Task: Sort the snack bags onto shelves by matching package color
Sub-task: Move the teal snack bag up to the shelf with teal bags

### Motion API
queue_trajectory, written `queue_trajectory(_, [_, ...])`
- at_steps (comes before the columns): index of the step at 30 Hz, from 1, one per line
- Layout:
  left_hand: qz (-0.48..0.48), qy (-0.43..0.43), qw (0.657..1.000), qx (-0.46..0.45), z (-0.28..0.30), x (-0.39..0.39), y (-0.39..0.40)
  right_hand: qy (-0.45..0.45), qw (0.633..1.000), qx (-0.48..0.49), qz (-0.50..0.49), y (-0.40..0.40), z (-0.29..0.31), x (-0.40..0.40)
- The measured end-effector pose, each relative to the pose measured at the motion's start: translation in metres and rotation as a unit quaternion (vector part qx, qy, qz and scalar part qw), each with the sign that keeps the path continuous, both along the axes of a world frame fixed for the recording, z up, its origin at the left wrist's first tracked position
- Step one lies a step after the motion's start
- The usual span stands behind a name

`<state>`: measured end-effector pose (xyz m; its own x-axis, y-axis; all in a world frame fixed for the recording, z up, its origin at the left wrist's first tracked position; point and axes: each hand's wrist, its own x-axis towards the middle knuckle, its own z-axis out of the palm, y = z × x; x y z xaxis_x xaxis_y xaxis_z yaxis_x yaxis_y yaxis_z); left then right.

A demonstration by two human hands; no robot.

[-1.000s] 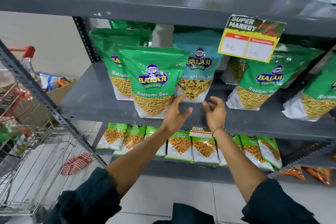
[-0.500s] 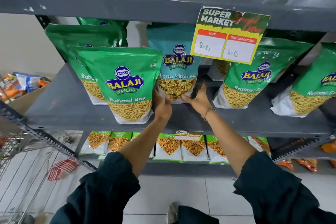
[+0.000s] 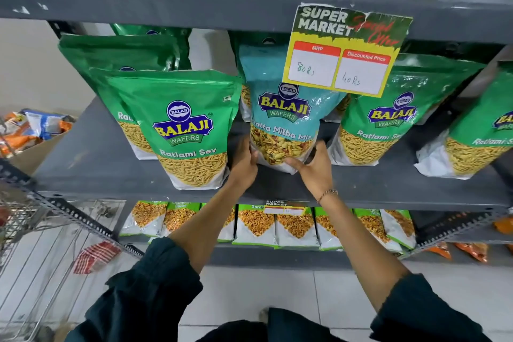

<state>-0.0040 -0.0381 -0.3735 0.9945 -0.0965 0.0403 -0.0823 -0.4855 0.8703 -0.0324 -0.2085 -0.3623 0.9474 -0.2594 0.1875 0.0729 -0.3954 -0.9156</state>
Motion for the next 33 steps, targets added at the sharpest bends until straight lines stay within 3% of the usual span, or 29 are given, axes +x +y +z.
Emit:
queue_trajectory(8, [-0.082, -0.002, 0.994, 0.069, 0.015, -0.022, 0.0, -0.005, 0.999, 0.017, -0.05, -0.006, -0.004, -0.048])
queue_trajectory(17, [-0.175, 0.044, 0.984, 0.01, 0.033, -0.068, -0.006, 0.003, 0.996, 0.05, -0.075, -0.02, -0.002, -0.127])
queue_trajectory(27, [-0.193, 0.022, 0.981, -0.022, 0.064, -0.162, 0.036, -0.036, 0.996, 0.085, 0.014, -0.001, 0.04, -0.217])
queue_trajectory(33, [-0.164, -0.061, 0.984, -0.023, 0.113, -0.201, 0.066, -0.062, 0.994, 0.065, 0.062, 0.018, 0.087, -0.235])
